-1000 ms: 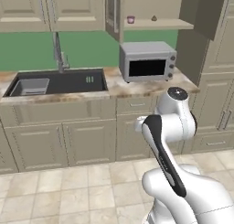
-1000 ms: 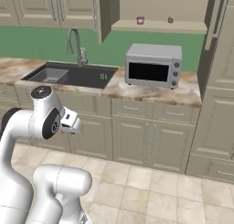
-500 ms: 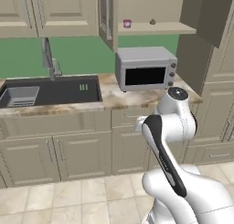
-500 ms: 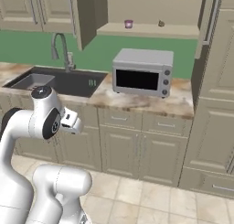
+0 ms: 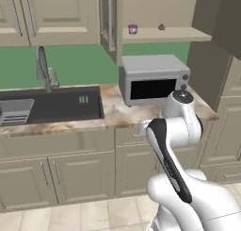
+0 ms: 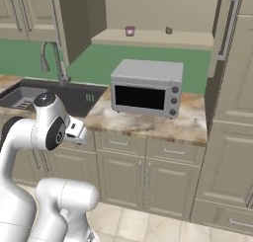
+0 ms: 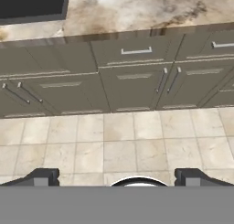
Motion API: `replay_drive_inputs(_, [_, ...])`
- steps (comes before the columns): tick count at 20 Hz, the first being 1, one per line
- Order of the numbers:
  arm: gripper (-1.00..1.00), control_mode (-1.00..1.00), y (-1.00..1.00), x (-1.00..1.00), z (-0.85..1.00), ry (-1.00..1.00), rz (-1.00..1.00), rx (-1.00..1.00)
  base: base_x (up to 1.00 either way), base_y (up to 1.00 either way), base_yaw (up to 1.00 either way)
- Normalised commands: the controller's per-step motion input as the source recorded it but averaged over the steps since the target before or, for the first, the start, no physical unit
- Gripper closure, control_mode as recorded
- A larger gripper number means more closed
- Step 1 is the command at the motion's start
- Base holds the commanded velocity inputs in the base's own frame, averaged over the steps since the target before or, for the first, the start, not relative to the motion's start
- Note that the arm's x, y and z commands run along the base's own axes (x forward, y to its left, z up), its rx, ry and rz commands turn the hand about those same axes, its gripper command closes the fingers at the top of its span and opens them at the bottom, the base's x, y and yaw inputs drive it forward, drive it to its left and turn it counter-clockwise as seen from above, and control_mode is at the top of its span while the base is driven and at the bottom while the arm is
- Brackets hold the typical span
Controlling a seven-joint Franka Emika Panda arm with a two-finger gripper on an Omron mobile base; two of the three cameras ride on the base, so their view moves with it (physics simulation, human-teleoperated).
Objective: Pick the avocado and bread from the counter and place them on the plate. Then pick the jam from the cabinet and place it next to the plate. Lastly close the cabinet door.
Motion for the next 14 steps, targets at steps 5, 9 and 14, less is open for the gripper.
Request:
replay_drive_inputs(5, [-1.00, 1.00, 0.00, 0.00, 0.00, 0.00, 0.00, 0.00, 0.58, -0.37, 0.00])
replay_drive_inputs(9, [-1.00, 1.00, 0.00, 0.00, 0.00, 0.00, 0.00, 0.00, 0.51, -0.41, 0.00])
replay_drive_inputs(14, [-1.00, 1.00, 0.00, 0.00, 0.00, 0.00, 0.00, 0.00, 0.47, -0.40, 0.00])
